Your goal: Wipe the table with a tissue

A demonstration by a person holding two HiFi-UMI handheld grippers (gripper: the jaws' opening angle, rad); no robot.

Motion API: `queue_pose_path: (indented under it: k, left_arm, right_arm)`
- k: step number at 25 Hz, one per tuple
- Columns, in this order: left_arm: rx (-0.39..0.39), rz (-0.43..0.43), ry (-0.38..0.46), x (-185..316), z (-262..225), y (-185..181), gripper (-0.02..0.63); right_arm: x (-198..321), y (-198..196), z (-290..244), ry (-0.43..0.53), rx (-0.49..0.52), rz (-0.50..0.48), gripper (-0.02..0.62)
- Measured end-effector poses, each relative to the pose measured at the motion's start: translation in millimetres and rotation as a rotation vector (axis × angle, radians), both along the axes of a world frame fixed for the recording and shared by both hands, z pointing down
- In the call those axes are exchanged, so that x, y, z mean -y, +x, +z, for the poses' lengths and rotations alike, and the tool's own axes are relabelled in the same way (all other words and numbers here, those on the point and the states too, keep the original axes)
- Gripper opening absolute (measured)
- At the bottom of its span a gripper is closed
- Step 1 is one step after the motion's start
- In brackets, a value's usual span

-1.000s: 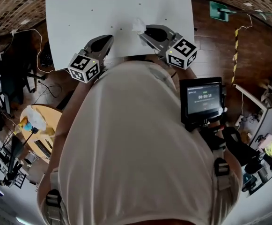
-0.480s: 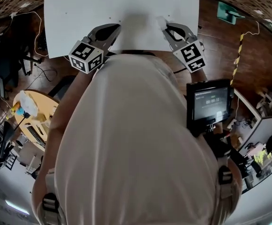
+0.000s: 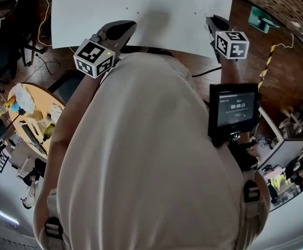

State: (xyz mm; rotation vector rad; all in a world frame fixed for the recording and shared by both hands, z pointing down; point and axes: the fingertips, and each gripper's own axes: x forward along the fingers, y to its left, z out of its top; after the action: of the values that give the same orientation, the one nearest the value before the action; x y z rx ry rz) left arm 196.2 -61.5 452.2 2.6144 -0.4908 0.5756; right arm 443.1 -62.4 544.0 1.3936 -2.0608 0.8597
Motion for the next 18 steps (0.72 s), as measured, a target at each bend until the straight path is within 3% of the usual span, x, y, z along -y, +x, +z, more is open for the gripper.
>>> queue_pose_path:
  k: [4, 8, 15, 18]
  left_arm:
    - [-0.006, -0.044, -0.019, 5, 6, -15, 0.006]
    - [-0.018, -0.044, -0.034, 11, 8, -28, 0.006]
    - [-0.024, -0.056, -0.043, 19, 5, -57, 0.006]
    - [-0.018, -0.049, -0.045, 14, 4, -63, 0.006]
  right_arm:
    - [17, 13, 9, -0.067, 0.125, 0.109, 0.038]
    - [19, 19, 17, -0.131, 0.153, 0.193, 0.037]
    - [17, -14, 46, -0.214, 0.090, 0.112, 0.032]
    - [16, -16, 46, -0.215, 0.086, 0.125, 0.031]
